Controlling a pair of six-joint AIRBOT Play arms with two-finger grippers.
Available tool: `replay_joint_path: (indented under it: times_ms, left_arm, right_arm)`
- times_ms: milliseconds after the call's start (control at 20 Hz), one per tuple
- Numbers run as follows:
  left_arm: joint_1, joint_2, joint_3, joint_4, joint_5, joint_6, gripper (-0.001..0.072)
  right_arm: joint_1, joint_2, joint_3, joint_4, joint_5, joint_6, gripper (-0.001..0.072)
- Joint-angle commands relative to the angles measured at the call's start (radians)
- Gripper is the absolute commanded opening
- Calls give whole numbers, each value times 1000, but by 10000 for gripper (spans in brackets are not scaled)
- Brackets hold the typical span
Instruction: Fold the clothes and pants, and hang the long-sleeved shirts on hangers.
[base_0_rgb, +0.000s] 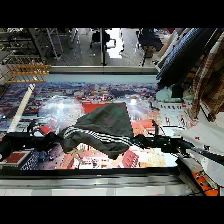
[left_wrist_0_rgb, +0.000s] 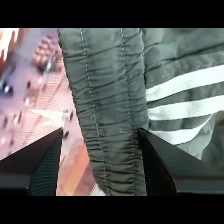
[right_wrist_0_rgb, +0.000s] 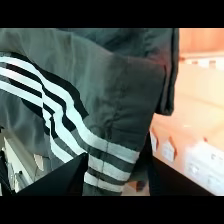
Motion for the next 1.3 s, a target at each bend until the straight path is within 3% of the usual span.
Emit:
replay_joint_path:
  times_ms: [0, 100, 200, 300, 600, 950, 1000, 1050, 1100, 1250]
  left_arm:
    - [-6, -3, 14, -24, -11, 3, 477]
    - [-11, -10, 19, -26, -12, 3, 479]
    - [-16, -13, 19, -36, -14, 3, 479]
    - [-16, -13, 19, -47, -13, 3, 479]
    - [-16, -18, 19, -47, -14, 14, 484]
    - [-95, -85, 19, -65, -61, 9, 506]
    - [-110, -85, 20, -73, -93, -10, 454]
    - [-120, -85, 26, -77, -119, -21, 276]
    - [-126, -84, 35, -81, -135, -21, 5]
    - [-116, -77, 105, -80, -104, -31, 11]
  right_arm:
    - [31, -4, 21, 19, -18, 8, 398]
    - [51, -4, 35, 29, -22, 19, 349]
    - [55, -4, 51, 28, 3, 26, 129]
    - [52, -3, 82, 27, 75, 34, 50]
    - [52, -2, 231, -2, 156, 164, 53]
    - [52, -2, 257, -27, 166, 192, 52]
    - [52, -2, 257, -33, 167, 200, 49]
    - [52, -2, 257, -40, 169, 207, 18]
    - [52, -2, 257, -48, 170, 207, 18]
    - [51, -1, 259, -71, 207, 207, 16]
